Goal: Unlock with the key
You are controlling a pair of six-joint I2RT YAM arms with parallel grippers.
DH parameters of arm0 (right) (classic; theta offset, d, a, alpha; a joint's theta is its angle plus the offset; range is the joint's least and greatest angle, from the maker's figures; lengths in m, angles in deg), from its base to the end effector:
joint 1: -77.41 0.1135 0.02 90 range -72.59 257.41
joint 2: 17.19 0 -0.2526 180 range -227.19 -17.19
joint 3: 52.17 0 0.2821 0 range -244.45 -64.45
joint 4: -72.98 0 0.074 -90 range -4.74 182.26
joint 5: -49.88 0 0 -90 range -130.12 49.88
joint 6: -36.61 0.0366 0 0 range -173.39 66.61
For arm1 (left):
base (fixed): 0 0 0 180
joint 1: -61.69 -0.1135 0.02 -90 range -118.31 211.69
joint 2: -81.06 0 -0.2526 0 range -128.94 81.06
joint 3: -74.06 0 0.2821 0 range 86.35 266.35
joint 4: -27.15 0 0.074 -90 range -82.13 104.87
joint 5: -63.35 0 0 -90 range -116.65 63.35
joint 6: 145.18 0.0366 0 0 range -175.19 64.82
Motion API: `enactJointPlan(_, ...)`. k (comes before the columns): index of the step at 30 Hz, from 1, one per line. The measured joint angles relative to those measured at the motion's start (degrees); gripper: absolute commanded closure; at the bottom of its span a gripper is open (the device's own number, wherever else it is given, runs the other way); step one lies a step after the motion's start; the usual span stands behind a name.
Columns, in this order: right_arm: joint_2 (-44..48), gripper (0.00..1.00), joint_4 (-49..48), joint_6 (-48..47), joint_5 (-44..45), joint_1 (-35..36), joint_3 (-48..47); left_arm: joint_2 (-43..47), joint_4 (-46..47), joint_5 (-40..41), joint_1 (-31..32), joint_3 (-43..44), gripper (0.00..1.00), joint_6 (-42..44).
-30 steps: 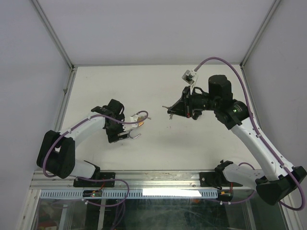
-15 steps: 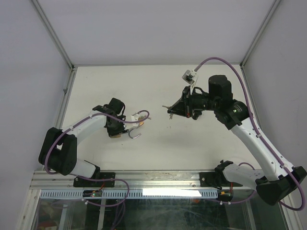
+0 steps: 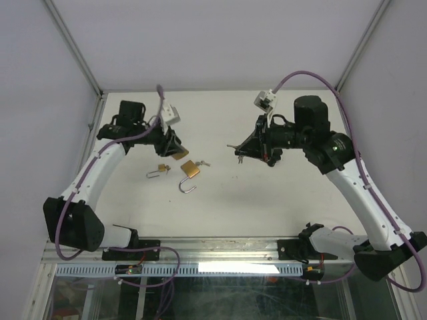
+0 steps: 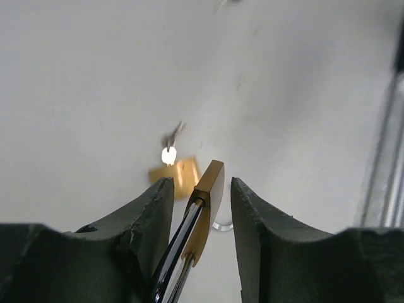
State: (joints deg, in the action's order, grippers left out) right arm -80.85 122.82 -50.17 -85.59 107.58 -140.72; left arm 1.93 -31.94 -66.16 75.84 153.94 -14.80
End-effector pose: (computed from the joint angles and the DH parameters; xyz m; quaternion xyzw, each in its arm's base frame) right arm 0.2066 0.1503 0.4166 -0.3833 0.7078 0.4546 0.3814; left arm 0.2931 -0.0979 0.2782 0.4968 0.7626 -0.2584 0.3238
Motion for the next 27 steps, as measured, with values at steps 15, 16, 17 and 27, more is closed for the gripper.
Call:
enactJointPlan(15,0.4,1.00,16.2,-13.7,-5.1,-0.1,-21.0,-1.1,59.8,-46.7,3.0,20.2,1.00,-54.6)
enactJointPlan(16,2.2,1.00,15.1,-13.6,-4.8,-0.1,-18.6,-0.9,61.7,-47.4,3.1,20.0,1.00,-55.8)
enactJointPlan(17,3.8,1.00,14.5,-13.6,-4.6,-0.1,-16.3,-0.6,64.5,-47.8,3.1,18.9,1.00,-57.5)
enactJointPlan(27,7.0,1.00,12.4,-13.4,-1.7,-0.1,-10.5,2.3,66.4,-45.6,2.7,-7.2,1.00,-58.6)
